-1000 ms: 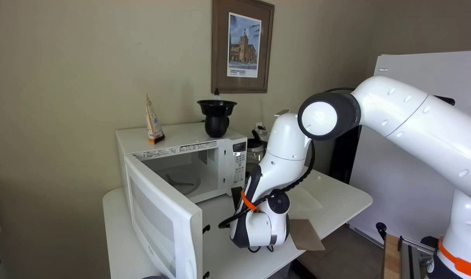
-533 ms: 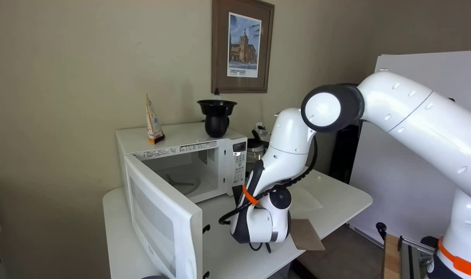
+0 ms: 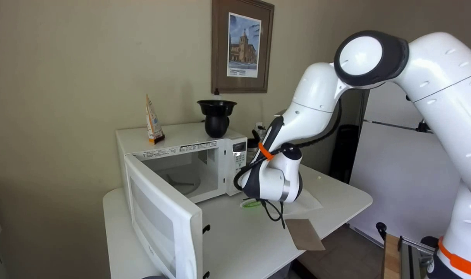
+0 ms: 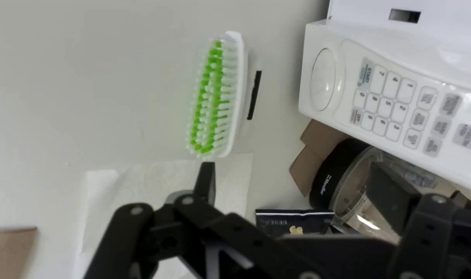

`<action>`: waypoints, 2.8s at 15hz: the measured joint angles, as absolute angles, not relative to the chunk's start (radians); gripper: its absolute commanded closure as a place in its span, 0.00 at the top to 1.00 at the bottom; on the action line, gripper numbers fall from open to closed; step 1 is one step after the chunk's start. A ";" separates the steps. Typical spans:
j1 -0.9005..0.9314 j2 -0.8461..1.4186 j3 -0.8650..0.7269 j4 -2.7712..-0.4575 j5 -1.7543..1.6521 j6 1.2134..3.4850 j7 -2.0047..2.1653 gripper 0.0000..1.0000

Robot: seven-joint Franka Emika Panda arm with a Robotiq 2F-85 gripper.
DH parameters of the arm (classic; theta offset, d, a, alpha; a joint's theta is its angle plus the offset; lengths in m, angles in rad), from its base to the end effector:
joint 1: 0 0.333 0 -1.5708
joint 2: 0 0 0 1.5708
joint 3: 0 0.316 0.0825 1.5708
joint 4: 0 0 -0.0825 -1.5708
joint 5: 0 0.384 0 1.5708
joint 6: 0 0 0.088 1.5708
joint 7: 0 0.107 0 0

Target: Make the white brush stand on its bristles

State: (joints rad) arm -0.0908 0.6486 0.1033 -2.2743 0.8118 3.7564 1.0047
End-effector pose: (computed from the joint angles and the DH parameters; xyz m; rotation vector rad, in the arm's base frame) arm 0.5179 -0.0905 0.1578 -1.5785 2.2023 -0.9929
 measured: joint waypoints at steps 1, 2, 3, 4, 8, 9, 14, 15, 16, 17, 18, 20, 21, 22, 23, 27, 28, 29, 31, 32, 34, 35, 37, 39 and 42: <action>-0.107 0.601 0.102 -2.284 0.823 3.675 0.952 1.00; -0.119 0.558 0.097 -2.289 0.841 3.591 0.892 1.00; -0.126 0.521 0.085 -2.289 0.857 3.507 0.836 1.00; -0.127 0.490 0.065 -2.289 0.864 3.422 0.787 1.00; -0.041 0.440 -0.148 -2.267 0.771 3.063 0.720 1.00; -0.006 0.442 -0.217 -2.252 0.698 2.976 0.739 1.00; 0.090 0.456 -0.390 -2.139 0.304 2.712 0.839 1.00; 0.090 0.460 -0.390 -2.115 0.236 2.696 0.847 1.00; 0.090 0.468 -0.386 -2.090 0.179 2.684 0.849 1.00; 0.085 0.478 -0.372 -2.068 0.146 2.676 0.835 1.00; 0.075 0.489 -0.348 -2.048 0.130 2.671 0.809 1.00; 0.041 0.514 -0.282 -2.012 0.128 2.671 0.723 1.00; 0.019 0.527 -0.245 -1.993 0.131 2.674 0.672 1.00; -0.009 0.540 -0.208 -1.977 0.140 2.681 0.613 1.00; -0.039 0.554 -0.174 -1.961 0.151 2.688 0.547 1.00; -0.132 0.619 -0.103 -1.916 0.160 2.696 0.272 1.00; -0.151 0.637 -0.090 -1.910 0.160 2.706 0.207 0.98; -0.171 0.655 -0.077 -1.906 0.159 2.725 0.140 0.74; -0.190 0.694 -0.065 -1.898 0.153 2.786 0.053 0.69; -0.194 0.715 -0.061 -1.894 0.153 2.831 0.030 0.59; -0.195 0.756 -0.057 -1.887 0.152 2.934 0.013 0.44; -0.195 0.776 -0.055 -1.883 0.151 2.979 0.013 0.35; -0.192 0.804 -0.053 -1.879 0.151 3.021 0.014 0.20; -0.188 0.820 -0.054 -1.875 0.151 3.026 0.018 0.05; -0.173 0.822 -0.065 -1.871 0.151 3.026 0.024 0.00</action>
